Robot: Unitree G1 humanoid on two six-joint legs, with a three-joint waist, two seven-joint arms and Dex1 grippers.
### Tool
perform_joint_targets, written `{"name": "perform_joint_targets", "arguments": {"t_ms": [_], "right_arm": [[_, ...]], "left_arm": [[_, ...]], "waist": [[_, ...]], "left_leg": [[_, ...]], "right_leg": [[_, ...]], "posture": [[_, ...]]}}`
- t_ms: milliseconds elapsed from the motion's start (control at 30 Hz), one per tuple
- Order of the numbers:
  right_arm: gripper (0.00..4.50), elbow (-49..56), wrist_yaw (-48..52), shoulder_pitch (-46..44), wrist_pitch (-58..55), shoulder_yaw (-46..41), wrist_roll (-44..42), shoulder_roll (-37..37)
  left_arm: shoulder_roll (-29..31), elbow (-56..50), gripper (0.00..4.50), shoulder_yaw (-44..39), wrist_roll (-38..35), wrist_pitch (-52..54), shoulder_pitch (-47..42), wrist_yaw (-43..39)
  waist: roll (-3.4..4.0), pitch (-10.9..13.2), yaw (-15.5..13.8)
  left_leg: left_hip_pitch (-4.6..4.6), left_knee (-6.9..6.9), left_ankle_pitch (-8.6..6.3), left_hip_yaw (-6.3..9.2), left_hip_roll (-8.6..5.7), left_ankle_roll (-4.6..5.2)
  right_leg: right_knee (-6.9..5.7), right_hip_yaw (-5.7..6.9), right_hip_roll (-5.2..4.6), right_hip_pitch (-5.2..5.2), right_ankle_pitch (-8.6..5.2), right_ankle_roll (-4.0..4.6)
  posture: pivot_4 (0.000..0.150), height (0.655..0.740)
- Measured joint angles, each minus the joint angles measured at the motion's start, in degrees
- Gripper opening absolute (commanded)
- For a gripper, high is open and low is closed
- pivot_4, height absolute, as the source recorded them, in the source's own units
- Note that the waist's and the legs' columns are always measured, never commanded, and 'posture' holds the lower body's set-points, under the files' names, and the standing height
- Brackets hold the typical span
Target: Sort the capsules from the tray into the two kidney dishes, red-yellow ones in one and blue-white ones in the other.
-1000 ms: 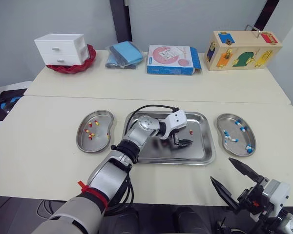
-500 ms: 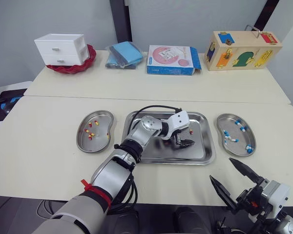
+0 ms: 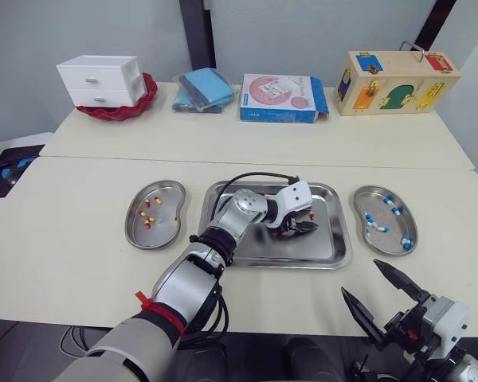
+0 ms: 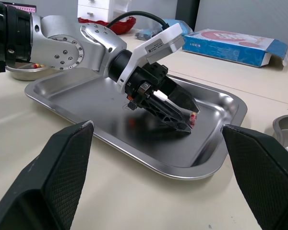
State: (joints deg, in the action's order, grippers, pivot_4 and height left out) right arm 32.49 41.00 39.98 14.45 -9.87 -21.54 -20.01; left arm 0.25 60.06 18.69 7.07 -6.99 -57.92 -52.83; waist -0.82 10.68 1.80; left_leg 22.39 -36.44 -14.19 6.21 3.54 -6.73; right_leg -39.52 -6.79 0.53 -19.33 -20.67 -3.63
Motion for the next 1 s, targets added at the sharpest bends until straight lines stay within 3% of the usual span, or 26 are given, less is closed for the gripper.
{"name": "perform_joint_targets", "arguments": {"t_ms": [167, 267, 400, 1000], "right_arm": [[4.50, 0.2, -0.5, 0.1, 0.0, 0.7, 0.1, 0.0], [4.50, 0.7, -1.0, 0.1, 0.0, 1.0, 0.1, 0.0], [4.50, 1.0, -1.1, 0.1, 0.0, 1.0, 0.1, -0.1], [4.50, 1.0, -1.4, 0.0, 0.0, 1.9, 0.1, -0.5]], "left_arm": [[-0.2, 0.3, 2.59, -0.3, 0.1, 0.1, -0.1, 0.2], [-0.2, 0.3, 2.04, -0.4, 0.2, 0.2, -0.1, 0.2], [-0.2, 0.4, 0.73, -0.4, 0.3, 0.3, -0.1, 0.3], [1.2, -1.5, 0.73, -0.6, 0.2, 1.3, 0.4, -1.3]], "waist": [[0.00, 0.0, 0.0], [0.00, 0.0, 0.0], [0.00, 0.0, 0.0], [0.01, 0.0, 0.0]], "left_leg": [[-0.01, 0.00, 0.00, 0.00, 0.00, 0.00], [-0.01, 0.00, 0.00, 0.00, 0.00, 0.00], [-0.01, 0.00, 0.00, 0.00, 0.00, 0.00], [-0.03, 0.00, 0.00, 0.00, 0.00, 0.00]], "right_leg": [[0.00, 0.00, 0.00, 0.00, 0.00, 0.00], [0.00, 0.00, 0.00, 0.00, 0.00, 0.00], [-0.01, 0.00, 0.00, 0.01, 0.00, 0.00], [-0.03, -0.01, 0.00, 0.01, 0.00, 0.00]], "posture": [[0.150, 0.7400], [0.150, 0.7400], [0.150, 0.7400], [0.150, 0.7400]]}}
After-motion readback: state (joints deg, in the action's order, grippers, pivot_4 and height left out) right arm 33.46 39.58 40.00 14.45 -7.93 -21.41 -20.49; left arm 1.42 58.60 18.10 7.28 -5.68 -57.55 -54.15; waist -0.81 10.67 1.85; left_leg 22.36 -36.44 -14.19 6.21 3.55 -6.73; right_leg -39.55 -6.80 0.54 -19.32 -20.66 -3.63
